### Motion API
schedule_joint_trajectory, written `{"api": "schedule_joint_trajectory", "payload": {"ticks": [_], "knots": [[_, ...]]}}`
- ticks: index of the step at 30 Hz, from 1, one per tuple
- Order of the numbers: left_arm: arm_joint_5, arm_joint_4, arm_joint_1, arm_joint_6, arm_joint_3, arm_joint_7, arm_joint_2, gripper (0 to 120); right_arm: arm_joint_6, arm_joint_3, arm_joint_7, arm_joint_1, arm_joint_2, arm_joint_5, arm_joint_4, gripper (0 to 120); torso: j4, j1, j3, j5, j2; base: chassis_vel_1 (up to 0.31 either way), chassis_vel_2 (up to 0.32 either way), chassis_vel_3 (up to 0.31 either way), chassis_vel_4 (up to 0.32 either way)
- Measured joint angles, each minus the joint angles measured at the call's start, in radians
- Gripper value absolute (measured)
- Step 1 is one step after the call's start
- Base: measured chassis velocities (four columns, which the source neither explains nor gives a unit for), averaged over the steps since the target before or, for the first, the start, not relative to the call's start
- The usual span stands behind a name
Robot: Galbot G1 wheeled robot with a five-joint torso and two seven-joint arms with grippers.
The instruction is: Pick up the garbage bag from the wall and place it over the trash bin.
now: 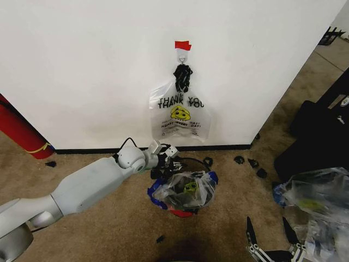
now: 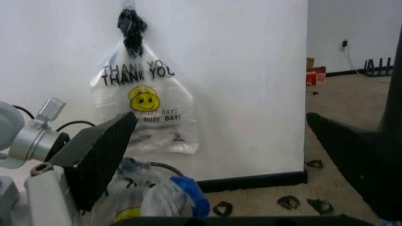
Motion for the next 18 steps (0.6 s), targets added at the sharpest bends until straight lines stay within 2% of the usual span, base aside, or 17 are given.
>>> {"api": "schedule_joint_trajectory", "payload": {"ticks": [3,7,14,18], "knots": [[-0.006,0.007,-0.006,0.003,0.007,-0.001,-0.008,10,0.001,-0.001,0.001,0.002,0.001,0.004,0.000,100,0.0002,0.000,0.000,0.0000,0.000,0.000,0.000,0.000,0.000],[-0.017,0.008,-0.015,0.013,0.016,-0.001,-0.010,3,0.002,-0.003,0.001,0.011,0.006,0.006,-0.002,100,0.0002,0.000,0.000,0.0000,0.000,0.000,0.000,0.000,0.000],[-0.041,-0.020,-0.013,0.029,0.015,-0.023,0.005,3,0.002,-0.004,0.002,0.021,0.006,0.014,-0.015,100,-0.0003,0.000,0.000,-0.0004,0.000,0.000,0.000,0.000,0.000],[-0.096,-0.088,0.037,0.038,-0.048,-0.083,0.029,3,0.001,-0.003,0.002,0.027,0.006,0.018,-0.017,100,-0.0002,0.000,0.000,-0.0002,0.000,0.000,0.000,0.000,0.000]]}}
